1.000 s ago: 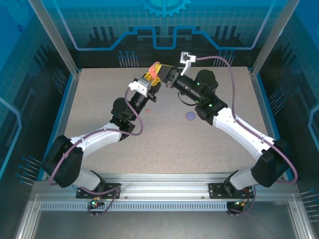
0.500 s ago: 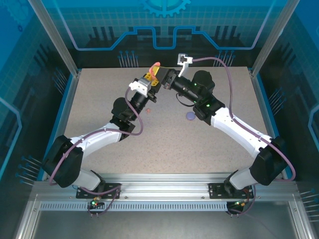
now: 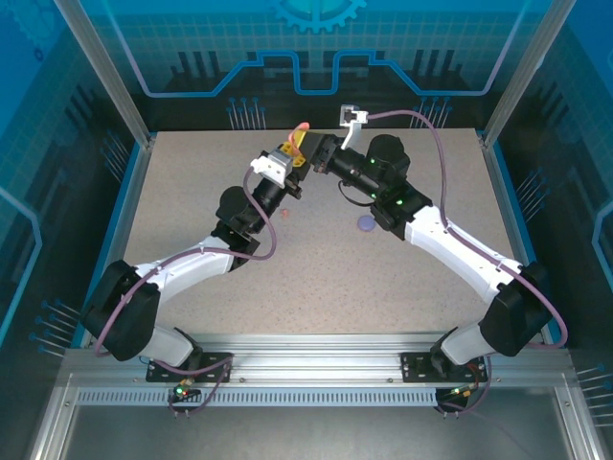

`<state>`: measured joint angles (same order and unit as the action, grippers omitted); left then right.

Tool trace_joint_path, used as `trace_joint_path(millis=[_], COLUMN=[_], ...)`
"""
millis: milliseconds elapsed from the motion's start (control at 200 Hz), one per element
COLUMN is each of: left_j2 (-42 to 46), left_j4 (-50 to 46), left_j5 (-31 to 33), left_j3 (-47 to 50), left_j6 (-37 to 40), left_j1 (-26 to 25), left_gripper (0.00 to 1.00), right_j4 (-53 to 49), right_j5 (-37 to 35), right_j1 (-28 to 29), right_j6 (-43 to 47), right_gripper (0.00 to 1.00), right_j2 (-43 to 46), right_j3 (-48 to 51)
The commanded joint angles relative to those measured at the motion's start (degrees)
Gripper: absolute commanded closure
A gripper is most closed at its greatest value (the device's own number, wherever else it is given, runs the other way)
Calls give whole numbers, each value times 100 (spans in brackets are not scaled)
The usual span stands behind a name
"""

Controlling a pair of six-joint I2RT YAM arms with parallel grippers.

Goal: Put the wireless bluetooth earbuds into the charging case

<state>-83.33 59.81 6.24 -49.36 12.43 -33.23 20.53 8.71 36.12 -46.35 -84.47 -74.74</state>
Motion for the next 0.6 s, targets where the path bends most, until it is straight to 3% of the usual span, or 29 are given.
trace_joint_path(millis=[0, 215, 595], left_j2=[155, 184, 282], left_j4=[298, 277, 242], left_j5=[-61, -62, -35], left_j3=[-201, -205, -170], left_j6=[67, 72, 103], left_j1=[-58, -59, -57], left_gripper=[100, 100, 100], right_j4=[-654, -1295, -2005], right_j5=[-133, -577, -1119], right_j1=[155, 334, 342], right_j6=[334, 822, 718], right_gripper=[82, 82, 82], right_j2=[-72, -17, -11], right_j3=[-188, -415, -589])
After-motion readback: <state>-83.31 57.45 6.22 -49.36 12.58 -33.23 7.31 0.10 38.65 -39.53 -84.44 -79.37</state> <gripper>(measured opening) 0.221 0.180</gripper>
